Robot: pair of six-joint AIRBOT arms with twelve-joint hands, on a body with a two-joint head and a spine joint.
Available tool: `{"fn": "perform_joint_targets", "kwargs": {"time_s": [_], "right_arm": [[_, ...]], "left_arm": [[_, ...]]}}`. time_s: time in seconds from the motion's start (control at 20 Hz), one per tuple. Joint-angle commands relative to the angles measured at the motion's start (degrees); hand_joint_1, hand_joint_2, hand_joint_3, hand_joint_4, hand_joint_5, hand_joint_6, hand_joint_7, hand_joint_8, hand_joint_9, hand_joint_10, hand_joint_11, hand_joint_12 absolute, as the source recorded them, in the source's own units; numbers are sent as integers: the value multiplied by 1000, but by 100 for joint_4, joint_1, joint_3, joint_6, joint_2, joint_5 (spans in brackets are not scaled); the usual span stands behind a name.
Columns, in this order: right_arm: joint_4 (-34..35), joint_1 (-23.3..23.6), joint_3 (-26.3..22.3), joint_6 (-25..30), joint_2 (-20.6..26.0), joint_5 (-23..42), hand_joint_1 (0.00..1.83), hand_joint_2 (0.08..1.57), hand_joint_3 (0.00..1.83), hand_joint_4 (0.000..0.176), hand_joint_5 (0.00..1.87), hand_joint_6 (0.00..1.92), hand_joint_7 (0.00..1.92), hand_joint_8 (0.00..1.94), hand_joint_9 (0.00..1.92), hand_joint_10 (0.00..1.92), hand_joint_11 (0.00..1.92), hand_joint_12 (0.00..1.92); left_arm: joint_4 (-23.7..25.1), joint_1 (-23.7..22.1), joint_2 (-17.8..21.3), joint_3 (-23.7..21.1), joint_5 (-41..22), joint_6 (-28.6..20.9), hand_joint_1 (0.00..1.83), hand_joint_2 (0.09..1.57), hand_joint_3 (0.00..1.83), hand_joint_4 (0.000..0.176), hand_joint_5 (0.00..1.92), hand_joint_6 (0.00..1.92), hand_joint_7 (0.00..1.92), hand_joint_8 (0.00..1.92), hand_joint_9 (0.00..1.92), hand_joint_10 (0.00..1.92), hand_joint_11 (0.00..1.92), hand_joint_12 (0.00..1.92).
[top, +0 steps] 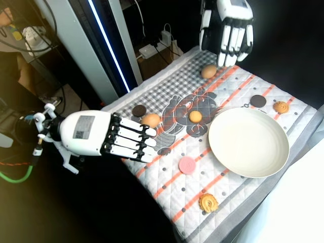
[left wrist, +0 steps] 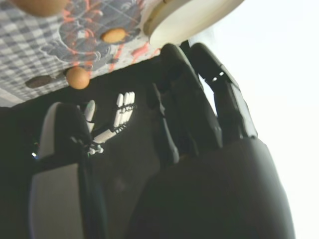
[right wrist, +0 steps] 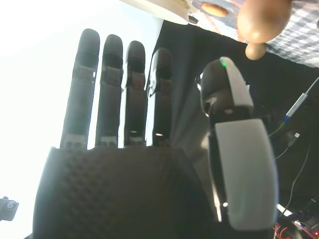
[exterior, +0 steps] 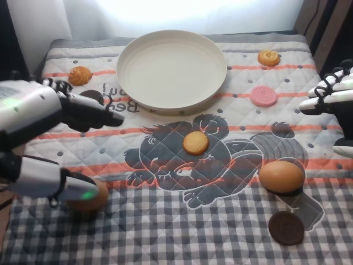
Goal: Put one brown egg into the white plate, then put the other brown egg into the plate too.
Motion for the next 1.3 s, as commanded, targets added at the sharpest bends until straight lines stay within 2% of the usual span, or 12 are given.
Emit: {"fn": "perform_joint_targets", "kwargs": {"time_s": [0.0,0.15,0.2,0.3,0.5,0.6,0.7,0.8,0.9,0.95,1.1,1.25], "right_arm": [[182,48,-3,28,15,798,703,1231,2,71,649,0,656,1,632,1,545,155],[125,105,-32,28,57,1008,657,1233,1,94,616,0,623,0,584,0,505,132],[64,162,-50,28,77,1026,627,1223,0,94,621,2,627,2,581,0,508,131],[-7,227,-61,28,88,1026,643,1213,0,67,643,8,639,5,576,0,515,132],[-5,228,-54,28,80,1020,659,1199,0,73,644,4,641,3,575,3,516,129],[-4,229,-47,28,80,1020,613,1206,0,80,647,3,644,2,583,4,521,128],[-2,229,-45,28,80,1016,601,1205,0,89,647,2,647,3,594,7,534,133],[-3,227,-45,28,80,1011,588,1210,2,83,651,3,656,5,607,10,551,140],[-2,227,-41,28,79,1004,577,1213,3,75,652,3,667,8,625,15,567,147],[-2,226,-39,28,76,1003,576,1215,3,71,655,3,672,9,633,17,572,149],[2,226,-31,28,64,1003,577,1223,3,68,655,2,684,7,656,15,589,155],[8,226,-30,28,64,1005,588,1225,1,67,658,2,702,8,686,17,615,170]], "left_arm": [[-33,-90,-21,38,-352,32,764,838,0,123,508,0,587,0,698,16,194,1233],[-42,-117,-92,122,34,176,758,803,0,126,505,0,537,0,679,4,116,1340],[-41,-121,-125,158,168,213,766,789,0,128,515,5,543,4,693,10,122,1351],[-43,-120,-200,233,355,231,740,795,0,129,499,0,575,13,724,23,156,1364],[-56,-132,-566,499,782,326,846,841,5,133,486,0,561,0,700,10,149,1271],[-60,-134,-640,563,943,407,923,871,1,147,515,2,606,3,747,22,210,1218],[-72,-128,-682,631,1068,407,1022,908,3,134,514,0,660,4,742,18,182,1265],[-124,-90,-682,653,1113,407,1123,917,2,128,545,11,671,5,760,25,192,1291],[-171,-53,-680,664,1115,407,1225,920,0,114,560,2,658,0,779,36,193,1326],[-212,-49,-681,665,1113,407,1240,926,2,101,568,4,662,2,797,45,210,1337],[-231,-50,-728,665,1092,407,1139,938,6,94,611,15,696,14,826,63,234,1346],[-269,-14,-765,658,1057,407,1034,961,10,79,607,6,722,21,832,76,199,1323]]}}
